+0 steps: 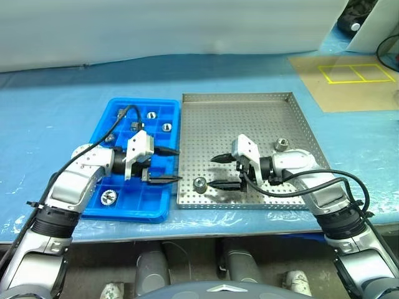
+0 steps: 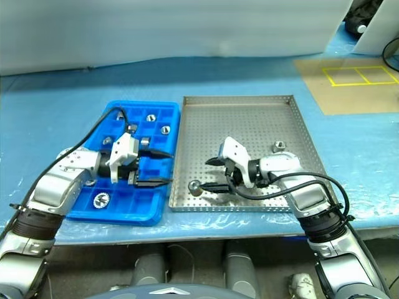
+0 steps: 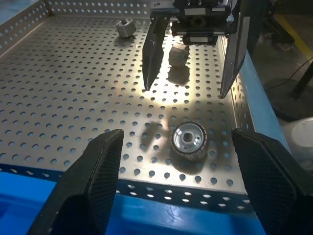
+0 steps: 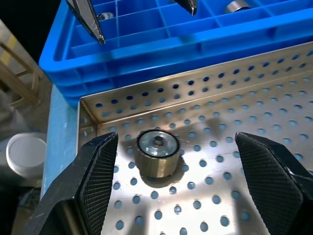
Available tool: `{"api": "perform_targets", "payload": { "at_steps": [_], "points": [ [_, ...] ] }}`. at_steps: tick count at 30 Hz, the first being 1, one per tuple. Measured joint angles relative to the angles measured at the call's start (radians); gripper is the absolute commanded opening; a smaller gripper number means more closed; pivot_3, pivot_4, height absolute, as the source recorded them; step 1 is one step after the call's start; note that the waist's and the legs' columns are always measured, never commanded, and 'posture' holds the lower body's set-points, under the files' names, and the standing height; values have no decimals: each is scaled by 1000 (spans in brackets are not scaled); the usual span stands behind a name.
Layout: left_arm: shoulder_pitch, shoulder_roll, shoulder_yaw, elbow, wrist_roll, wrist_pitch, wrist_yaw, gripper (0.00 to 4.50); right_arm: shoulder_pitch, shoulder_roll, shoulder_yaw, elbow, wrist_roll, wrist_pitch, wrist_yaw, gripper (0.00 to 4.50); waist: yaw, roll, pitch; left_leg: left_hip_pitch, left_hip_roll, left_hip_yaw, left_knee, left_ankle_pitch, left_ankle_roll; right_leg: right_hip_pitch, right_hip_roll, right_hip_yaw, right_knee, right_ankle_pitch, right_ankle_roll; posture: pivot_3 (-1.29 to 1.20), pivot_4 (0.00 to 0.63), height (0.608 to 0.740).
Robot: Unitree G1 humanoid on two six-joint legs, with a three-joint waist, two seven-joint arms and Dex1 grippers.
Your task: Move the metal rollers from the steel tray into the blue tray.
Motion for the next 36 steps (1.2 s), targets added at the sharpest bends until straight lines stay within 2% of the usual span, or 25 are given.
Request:
{"api": "perform_targets", "payload": {
  "at_steps": [7,14,19,22,25,27,31,36],
  "points": [
    [56,77,47,-71,-29,12,-19,3703,-25,49,84,90,-14,-39,29,3960,5,0,0,2,0,0,0,0,0,2,0,0,0,-2,3,-67,150,740],
    [105,82,65,-139,-37,34,15,3703,-45,84,116,241,-74,-131,39,3960,10,0,0,1,0,0,0,0,0,2,-1,-1,0,0,0,-38,150,740],
    [115,83,70,-152,-39,38,39,3703,-46,86,118,279,-93,-158,47,3960,10,0,0,1,0,0,0,0,0,2,0,-1,0,0,0,-35,150,740],
    [115,83,70,-152,-39,38,44,3731,-46,92,118,281,-94,-167,47,3288,10,0,0,1,0,0,0,0,0,2,0,-1,0,0,0,-38,150,740],
    [113,83,70,-152,-39,38,51,3731,-46,100,118,281,-97,-174,43,2306,10,0,0,1,0,0,0,0,0,2,0,-1,0,0,0,-41,150,740],
    [110,83,70,-151,-39,38,53,3731,-49,108,117,286,-107,-187,28,2306,10,0,0,1,0,0,0,0,0,2,0,-1,0,0,0,-42,150,740],
    [110,83,70,-149,-40,38,53,3731,-55,112,114,301,-114,-196,23,1604,10,0,0,1,0,0,0,0,0,2,0,-1,0,0,0,-45,150,740],
    [105,95,86,-140,-40,37,52,3731,-63,111,109,313,-118,-211,24,1602,10,0,0,1,0,0,0,0,0,2,0,-1,0,0,0,-42,150,740]
  ]
}}
